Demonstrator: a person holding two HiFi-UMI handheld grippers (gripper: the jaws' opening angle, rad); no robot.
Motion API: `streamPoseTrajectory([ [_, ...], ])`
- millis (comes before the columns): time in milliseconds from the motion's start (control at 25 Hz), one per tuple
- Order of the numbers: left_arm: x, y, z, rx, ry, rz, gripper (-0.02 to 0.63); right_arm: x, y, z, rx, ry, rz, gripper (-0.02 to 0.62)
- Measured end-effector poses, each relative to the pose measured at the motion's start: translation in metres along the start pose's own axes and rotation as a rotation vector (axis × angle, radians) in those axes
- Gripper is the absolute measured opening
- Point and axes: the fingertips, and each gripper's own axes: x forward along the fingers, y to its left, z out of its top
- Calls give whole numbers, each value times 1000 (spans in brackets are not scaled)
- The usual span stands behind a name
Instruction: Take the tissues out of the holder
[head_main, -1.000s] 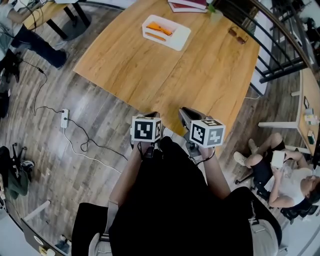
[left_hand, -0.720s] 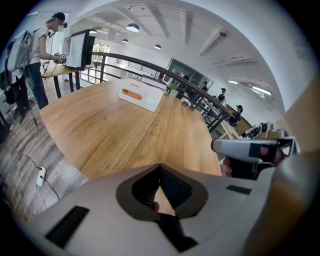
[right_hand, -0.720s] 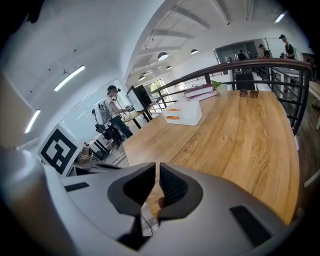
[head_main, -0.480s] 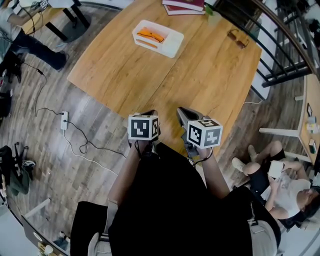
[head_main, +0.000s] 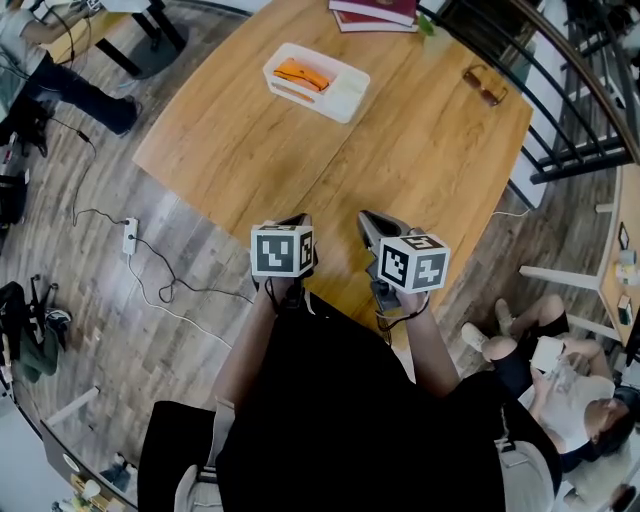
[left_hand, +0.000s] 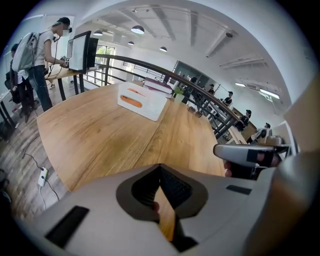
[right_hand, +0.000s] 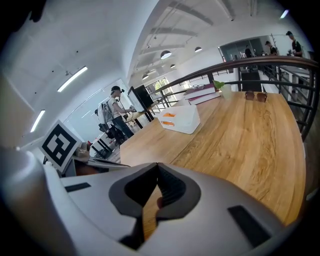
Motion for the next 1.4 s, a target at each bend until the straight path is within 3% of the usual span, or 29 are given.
streamPoseTrajectory([
  [600, 33, 50, 55, -5, -13, -14, 11, 68, -2, 87, -186, -34, -18, 22],
  [680, 38, 58, 64, -8, -13, -17, 11, 80, -1, 101, -201, -41, -7, 74],
  [960, 57, 84, 97, -16, -16, -20, 11, 122, -11, 152, -280, -36, 8, 157],
  [1400, 89, 130, 135, -21, 6, -8, 11, 198, -20, 220, -407, 19, 12, 236],
])
